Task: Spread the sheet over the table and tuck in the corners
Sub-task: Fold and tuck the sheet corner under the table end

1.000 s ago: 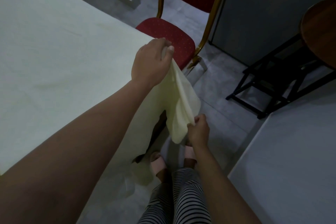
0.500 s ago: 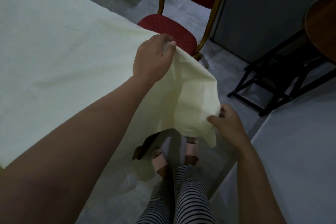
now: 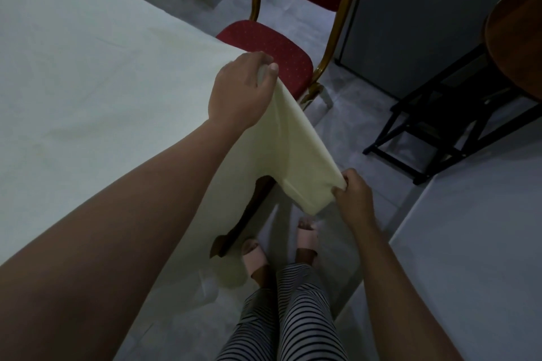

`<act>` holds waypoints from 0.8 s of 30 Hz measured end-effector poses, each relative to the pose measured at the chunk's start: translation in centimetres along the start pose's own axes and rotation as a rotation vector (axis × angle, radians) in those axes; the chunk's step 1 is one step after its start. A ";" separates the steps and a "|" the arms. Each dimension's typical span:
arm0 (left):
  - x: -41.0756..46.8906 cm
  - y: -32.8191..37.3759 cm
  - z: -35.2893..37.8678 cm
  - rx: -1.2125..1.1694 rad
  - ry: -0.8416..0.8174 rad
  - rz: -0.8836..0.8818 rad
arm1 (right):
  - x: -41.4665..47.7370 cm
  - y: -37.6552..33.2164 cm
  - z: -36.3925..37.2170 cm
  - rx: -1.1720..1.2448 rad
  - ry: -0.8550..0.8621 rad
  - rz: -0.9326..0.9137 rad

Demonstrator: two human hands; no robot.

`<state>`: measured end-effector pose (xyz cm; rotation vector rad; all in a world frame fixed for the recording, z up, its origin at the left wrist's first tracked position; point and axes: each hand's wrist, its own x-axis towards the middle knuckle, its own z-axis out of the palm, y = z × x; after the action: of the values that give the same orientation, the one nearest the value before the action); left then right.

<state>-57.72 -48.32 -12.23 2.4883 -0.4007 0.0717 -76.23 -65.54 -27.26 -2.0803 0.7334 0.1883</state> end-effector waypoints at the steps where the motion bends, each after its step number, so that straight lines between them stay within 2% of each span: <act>1: 0.0 -0.1 0.0 0.001 -0.001 0.001 | 0.1 0.1 0.0 -0.001 0.006 0.006; 5: 0.0 -0.1 0.1 0.013 0.001 0.006 | 0.1 0.7 0.0 -0.126 0.059 0.013; 9: 0.1 -0.2 0.0 0.025 0.007 0.011 | -0.4 0.5 -1.4 -0.277 0.380 0.041; 13: 0.1 -0.2 0.1 0.030 0.005 -0.001 | -2.3 -0.2 -1.8 -0.122 0.678 -0.141; 14: 0.1 -0.1 0.1 0.026 0.010 -0.003 | -3.3 -0.3 -0.9 -0.038 0.668 -0.126; 15: 0.1 -0.2 0.1 0.021 0.013 -0.002 | -4.5 -0.5 0.3 0.037 0.586 -0.079; 16: 0.1 -0.2 0.1 0.016 0.012 0.001 | -5.9 -0.4 1.7 0.066 0.413 -0.021; 18: 0.2 -0.3 0.1 0.019 0.008 0.015 | -8.6 0.8 5.0 -0.027 -0.037 0.041; 19: 0.2 -0.3 0.2 0.023 0.008 0.019 | -9.8 2.0 6.4 -0.087 -0.216 0.038; 20: 0.2 -0.3 0.2 0.023 0.008 0.021 | -10.8 3.1 7.3 -0.151 -0.316 -0.001; 21: 0.2 -0.2 0.2 0.021 0.009 0.021 | -11.3 4.2 7.6 -0.189 -0.338 -0.010; 24: 0.2 -0.2 0.3 0.012 0.015 0.023 | -9.8 5.0 6.4 -0.099 -0.116 0.184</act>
<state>-57.43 -48.35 -12.55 2.4935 -0.4237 0.1021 -86.15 -58.40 -30.70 -2.0738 0.8591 0.4528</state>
